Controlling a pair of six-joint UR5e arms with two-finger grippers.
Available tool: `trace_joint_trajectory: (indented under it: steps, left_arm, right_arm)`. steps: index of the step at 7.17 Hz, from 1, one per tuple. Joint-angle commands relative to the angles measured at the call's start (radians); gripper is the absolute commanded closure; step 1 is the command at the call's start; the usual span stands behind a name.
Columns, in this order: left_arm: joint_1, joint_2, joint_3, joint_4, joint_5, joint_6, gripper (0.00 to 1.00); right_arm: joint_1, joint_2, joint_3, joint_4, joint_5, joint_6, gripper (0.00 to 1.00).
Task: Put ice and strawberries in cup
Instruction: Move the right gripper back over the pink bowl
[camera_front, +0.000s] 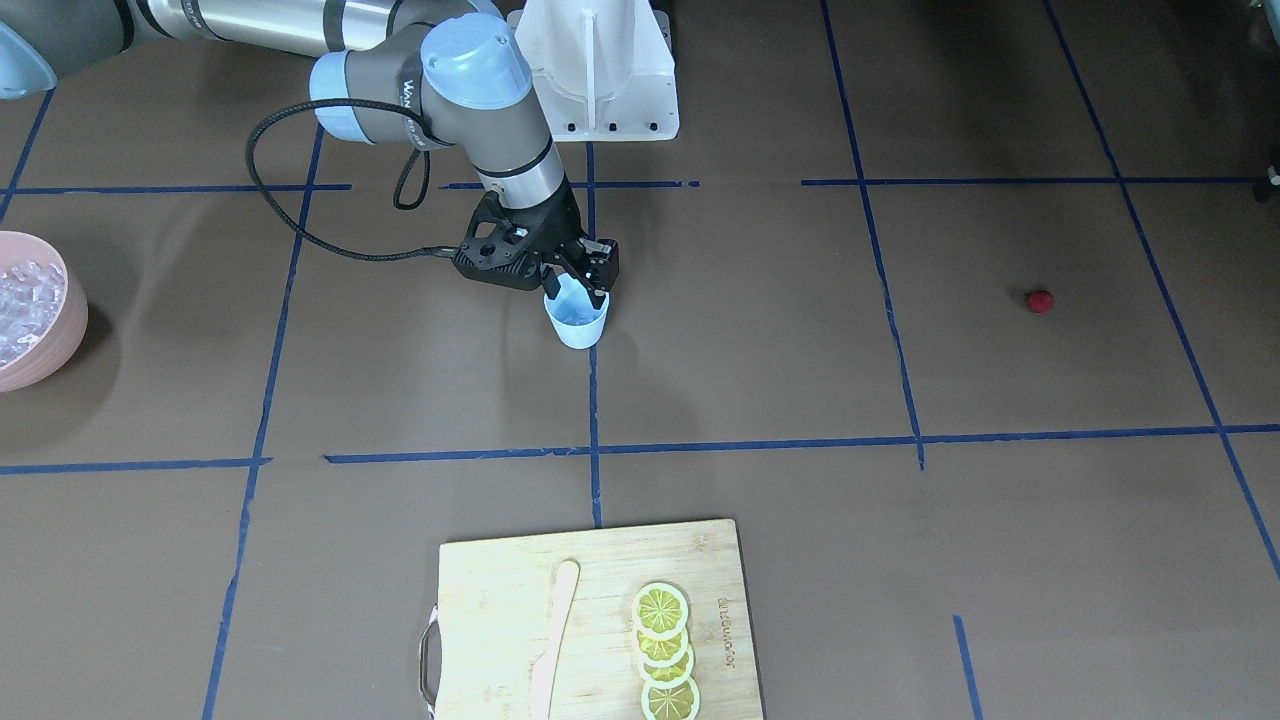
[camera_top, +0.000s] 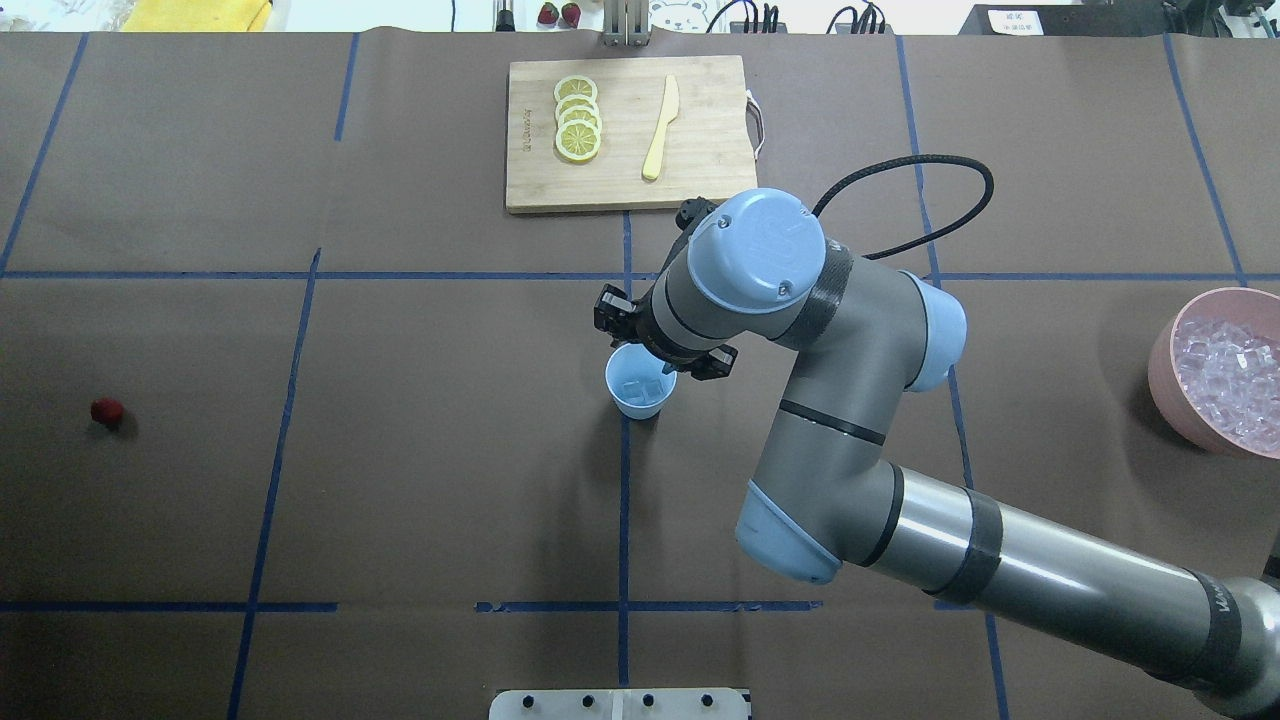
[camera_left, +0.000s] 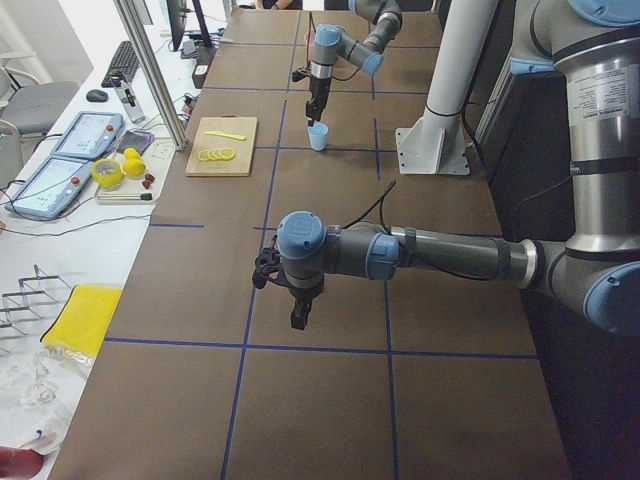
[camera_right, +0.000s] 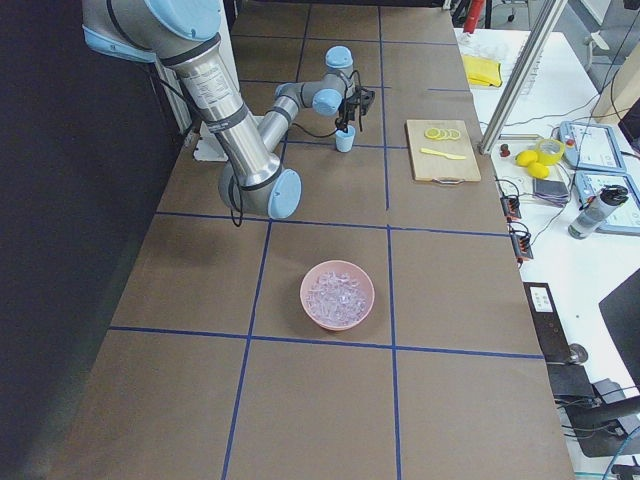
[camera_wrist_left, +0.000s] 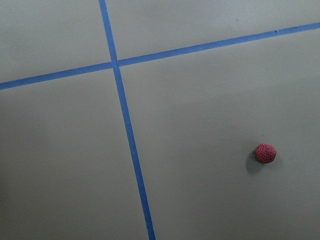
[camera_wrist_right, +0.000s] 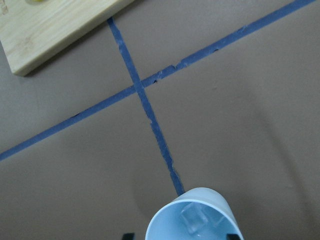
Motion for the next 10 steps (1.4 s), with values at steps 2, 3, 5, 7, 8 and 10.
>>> trace_joint_trajectory:
  steps: [2, 3, 5, 7, 8, 10]
  left_arm:
    - [0.002, 0.003, 0.006, 0.0, -0.001, 0.0, 0.0]
    - [0.002, 0.003, 0.01, 0.0, -0.001, 0.0, 0.0]
    - [0.002, 0.003, 0.012, 0.0, -0.001, 0.0, 0.0]
    - [0.002, 0.003, 0.012, 0.0, -0.001, 0.0, 0.0]
    - [0.002, 0.009, 0.012, 0.0, 0.0, 0.0, 0.0]
    - [0.002, 0.021, 0.01, 0.0, -0.001, 0.0, 0.0]
  right_arm:
    - [0.172, -0.241, 0.23, -0.007, 0.199, -0.083, 0.01]
    - [0.258, -0.315, 0.253, -0.005, 0.293, -0.192, 0.01]
    - [0.381, -0.522, 0.306, 0.001, 0.361, -0.529, 0.01]
    - [0.525, -0.656, 0.301, -0.005, 0.424, -0.829, 0.01]
    - [0.574, -0.704, 0.274, -0.005, 0.424, -0.958, 0.01]
    - [0.651, -0.75, 0.211, -0.004, 0.426, -1.032, 0.01]
